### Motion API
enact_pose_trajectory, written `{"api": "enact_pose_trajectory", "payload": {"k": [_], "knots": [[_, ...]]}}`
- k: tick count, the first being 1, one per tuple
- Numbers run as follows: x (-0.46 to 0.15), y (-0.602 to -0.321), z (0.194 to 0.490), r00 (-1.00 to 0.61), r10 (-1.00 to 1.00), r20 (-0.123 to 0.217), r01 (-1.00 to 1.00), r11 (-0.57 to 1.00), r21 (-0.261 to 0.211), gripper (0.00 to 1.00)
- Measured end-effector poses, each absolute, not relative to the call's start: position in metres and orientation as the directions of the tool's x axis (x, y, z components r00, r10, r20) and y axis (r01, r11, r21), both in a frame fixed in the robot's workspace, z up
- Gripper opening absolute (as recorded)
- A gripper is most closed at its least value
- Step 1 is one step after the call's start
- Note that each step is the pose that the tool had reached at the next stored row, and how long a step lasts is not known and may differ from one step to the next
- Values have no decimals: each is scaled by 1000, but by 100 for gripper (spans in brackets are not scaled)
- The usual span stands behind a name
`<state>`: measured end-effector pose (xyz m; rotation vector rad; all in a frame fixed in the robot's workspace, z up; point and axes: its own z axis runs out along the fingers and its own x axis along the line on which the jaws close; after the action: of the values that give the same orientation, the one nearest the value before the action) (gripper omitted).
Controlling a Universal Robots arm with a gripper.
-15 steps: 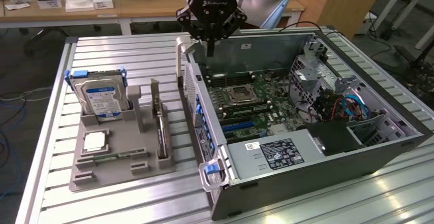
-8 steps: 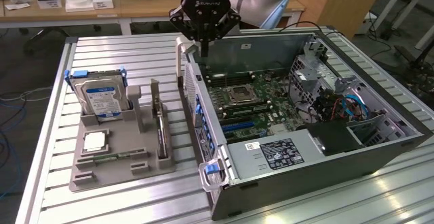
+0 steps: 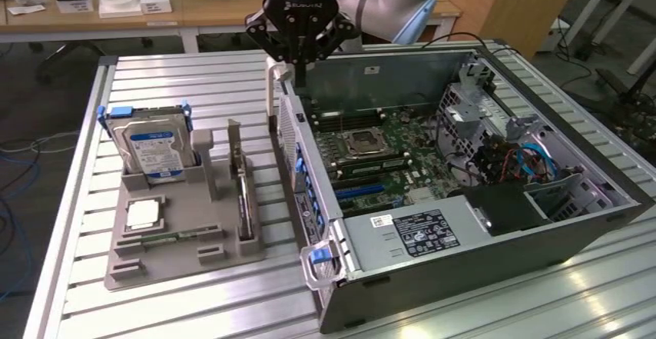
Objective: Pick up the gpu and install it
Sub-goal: 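Reach for the gpu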
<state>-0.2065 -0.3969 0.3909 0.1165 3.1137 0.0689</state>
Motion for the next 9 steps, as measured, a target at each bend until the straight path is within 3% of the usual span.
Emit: {"api": "enact_pose_trajectory", "payload": {"k": [9], "knots": [[-210,-397,391,-997,75,-23,74,996,45,11]]}}
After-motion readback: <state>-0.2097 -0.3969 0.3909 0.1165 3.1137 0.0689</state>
